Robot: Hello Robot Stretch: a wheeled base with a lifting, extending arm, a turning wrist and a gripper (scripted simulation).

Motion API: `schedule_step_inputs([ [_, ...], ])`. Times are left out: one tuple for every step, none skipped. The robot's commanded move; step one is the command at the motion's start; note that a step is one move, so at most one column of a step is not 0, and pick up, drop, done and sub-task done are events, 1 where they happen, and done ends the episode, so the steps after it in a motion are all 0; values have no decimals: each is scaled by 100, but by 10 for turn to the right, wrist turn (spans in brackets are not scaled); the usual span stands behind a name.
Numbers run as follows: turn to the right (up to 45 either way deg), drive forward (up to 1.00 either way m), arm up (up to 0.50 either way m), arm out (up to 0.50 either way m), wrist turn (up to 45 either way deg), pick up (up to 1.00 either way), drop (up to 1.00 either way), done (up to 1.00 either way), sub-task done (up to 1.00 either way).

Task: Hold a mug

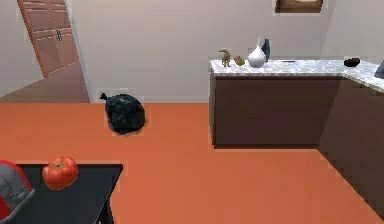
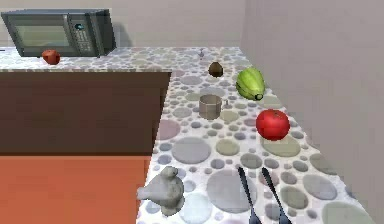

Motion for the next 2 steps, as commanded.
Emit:
schedule_step_inputs([
  [0,0,50,0,0,0,0,0,0],
  [0,0,38,0,0,0,0,0,0],
])
